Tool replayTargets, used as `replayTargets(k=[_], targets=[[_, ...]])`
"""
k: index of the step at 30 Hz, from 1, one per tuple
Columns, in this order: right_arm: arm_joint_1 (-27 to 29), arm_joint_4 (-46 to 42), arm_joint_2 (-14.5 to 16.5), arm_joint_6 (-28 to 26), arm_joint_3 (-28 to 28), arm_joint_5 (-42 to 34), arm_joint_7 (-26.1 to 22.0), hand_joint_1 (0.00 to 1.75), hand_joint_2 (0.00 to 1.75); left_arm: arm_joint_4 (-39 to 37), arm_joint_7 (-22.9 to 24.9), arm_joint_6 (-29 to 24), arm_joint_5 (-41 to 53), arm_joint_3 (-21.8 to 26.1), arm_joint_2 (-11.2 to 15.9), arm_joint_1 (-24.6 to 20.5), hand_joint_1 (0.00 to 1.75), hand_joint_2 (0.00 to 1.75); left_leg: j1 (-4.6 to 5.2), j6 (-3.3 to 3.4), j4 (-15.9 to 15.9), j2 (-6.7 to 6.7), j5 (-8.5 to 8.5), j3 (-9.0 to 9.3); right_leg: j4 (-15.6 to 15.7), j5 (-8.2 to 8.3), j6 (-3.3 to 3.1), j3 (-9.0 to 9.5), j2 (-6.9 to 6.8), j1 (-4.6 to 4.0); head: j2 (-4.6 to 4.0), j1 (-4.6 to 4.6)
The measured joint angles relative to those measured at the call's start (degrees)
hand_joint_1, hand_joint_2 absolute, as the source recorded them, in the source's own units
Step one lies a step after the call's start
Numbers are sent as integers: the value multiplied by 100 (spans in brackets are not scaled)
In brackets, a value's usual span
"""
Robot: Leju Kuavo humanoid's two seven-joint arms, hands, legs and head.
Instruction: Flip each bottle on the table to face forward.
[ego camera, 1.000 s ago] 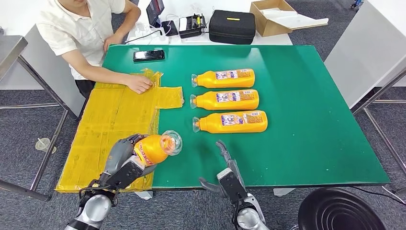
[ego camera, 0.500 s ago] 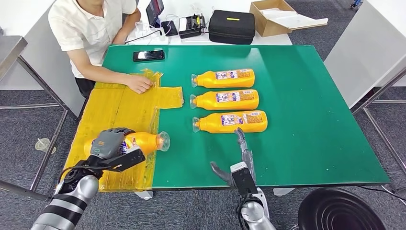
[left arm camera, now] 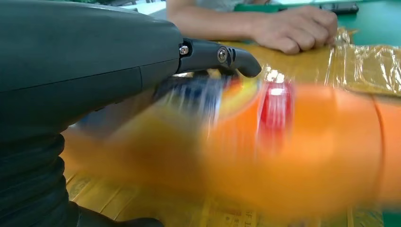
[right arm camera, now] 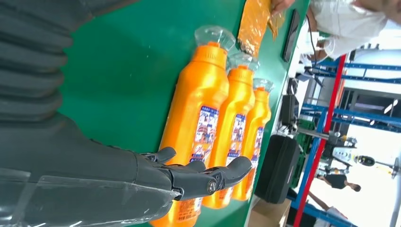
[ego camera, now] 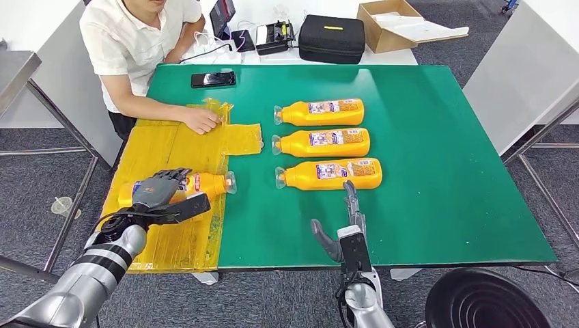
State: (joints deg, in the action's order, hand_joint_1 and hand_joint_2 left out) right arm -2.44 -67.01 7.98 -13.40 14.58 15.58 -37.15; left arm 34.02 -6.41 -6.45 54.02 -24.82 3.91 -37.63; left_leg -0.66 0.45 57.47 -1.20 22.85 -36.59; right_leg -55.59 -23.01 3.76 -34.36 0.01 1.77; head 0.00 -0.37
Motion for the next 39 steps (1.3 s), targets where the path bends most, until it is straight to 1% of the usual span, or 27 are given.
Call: replayTargets(k=[6, 13, 21, 25, 27, 29, 32, 36, 39], targets=[[-9, 99, 6, 1, -56, -30, -14, 0, 0, -381, -5, 102, 3, -1, -80, -198, 0, 175, 0, -2, -1, 0, -2, 21, 0, 0, 0, 19, 1, 0, 0, 0], [-80, 246, 46, 68, -179, -172, -60, 0, 0, -613, -150, 562, -66, -24, -104, -377, 0, 175, 0, -5, -2, 0, -6, 33, 0, 1, 0, 35, 1, -1, 0, 0], [-142, 399, 68, 118, -288, -178, -115, 0, 0, -681, -224, 623, -118, -55, -104, -443, 0, 175, 0, -5, -1, 0, -6, 35, 0, 1, 0, 36, 0, -1, 0, 0], [-151, 438, 74, -11, -294, -52, -160, 0, 175, -681, -316, 540, -208, -56, -109, -436, 0, 175, 0, -5, -1, 0, -6, 35, 0, 1, 0, 35, 0, 0, 0, 0], [-157, 441, 75, -306, -289, 247, -183, 0, 175, -644, -432, 395, -320, -54, -129, -401, 0, 175, 0, -5, -1, -1, -7, 34, 0, 1, 0, 34, 0, 0, 0, 0], [-168, 436, 67, -709, -253, 700, -181, 0, 175, -504, -569, 287, -529, -39, -174, -302, 0, 175, 0, -5, 0, -1, -7, 33, 0, 1, 0, 34, 0, 0, 0, 0], [-175, 366, 19, -1181, -123, 1316, -95, 0, 175, 14, -743, 262, -1092, 24, -286, 28, 0, 175, 2, -5, 1, 1, -6, 28, 0, 1, 1, 29, 2, 3, 0, 0], [-172, 216, -87, -1315, 16, 1608, 136, 0, 175, 969, -801, 318, -1875, 105, -401, 584, 0, 175, 4, -4, 2, 2, -2, 20, 1, 1, 1, 19, 3, 4, 0, 0], [-174, 191, -175, -1353, 76, 1792, 238, 0, 175, 1477, -829, 397, -2161, 104, -413, 877, 0, 175, 3, -4, 1, 2, -1, 13, 1, 0, 1, 11, 2, 0, 0, 0]])
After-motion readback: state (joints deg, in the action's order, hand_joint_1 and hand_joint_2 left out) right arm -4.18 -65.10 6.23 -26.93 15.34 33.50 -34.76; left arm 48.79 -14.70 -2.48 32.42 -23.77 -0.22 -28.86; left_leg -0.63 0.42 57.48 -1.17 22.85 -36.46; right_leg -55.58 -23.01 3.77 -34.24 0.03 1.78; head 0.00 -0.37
